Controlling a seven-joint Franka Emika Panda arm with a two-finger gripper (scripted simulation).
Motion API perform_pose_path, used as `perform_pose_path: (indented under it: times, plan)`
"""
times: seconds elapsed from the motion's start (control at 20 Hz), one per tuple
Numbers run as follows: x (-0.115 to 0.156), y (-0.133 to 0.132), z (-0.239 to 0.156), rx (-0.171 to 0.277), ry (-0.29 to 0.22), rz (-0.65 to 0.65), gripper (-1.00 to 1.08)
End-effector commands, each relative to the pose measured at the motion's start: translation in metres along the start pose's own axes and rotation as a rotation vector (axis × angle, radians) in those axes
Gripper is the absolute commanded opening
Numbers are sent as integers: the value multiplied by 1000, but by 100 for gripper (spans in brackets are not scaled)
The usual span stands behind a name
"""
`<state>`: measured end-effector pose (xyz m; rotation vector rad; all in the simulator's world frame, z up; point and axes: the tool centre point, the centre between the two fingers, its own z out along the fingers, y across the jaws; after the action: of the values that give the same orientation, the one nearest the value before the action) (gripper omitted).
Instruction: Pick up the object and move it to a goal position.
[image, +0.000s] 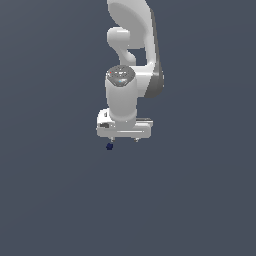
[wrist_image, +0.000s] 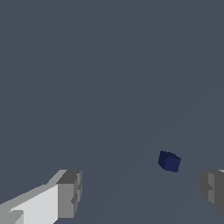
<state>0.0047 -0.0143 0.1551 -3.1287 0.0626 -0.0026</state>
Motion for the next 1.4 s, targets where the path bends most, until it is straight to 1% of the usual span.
perform_pose_path:
  times: [0.0,0.15,0.45,0.75,1.05,1.35]
  plan:
    - [0,0,0,0,0,0,100]
    - [1,2,-3,-1,6,-3,100]
    - [9,10,-19,-5,37,-26,100]
    - [8,12,-18,-5,37,-24,100]
    - [1,26,5,-4,30,25,100]
    - [-19,55,48,-5,15,125,100]
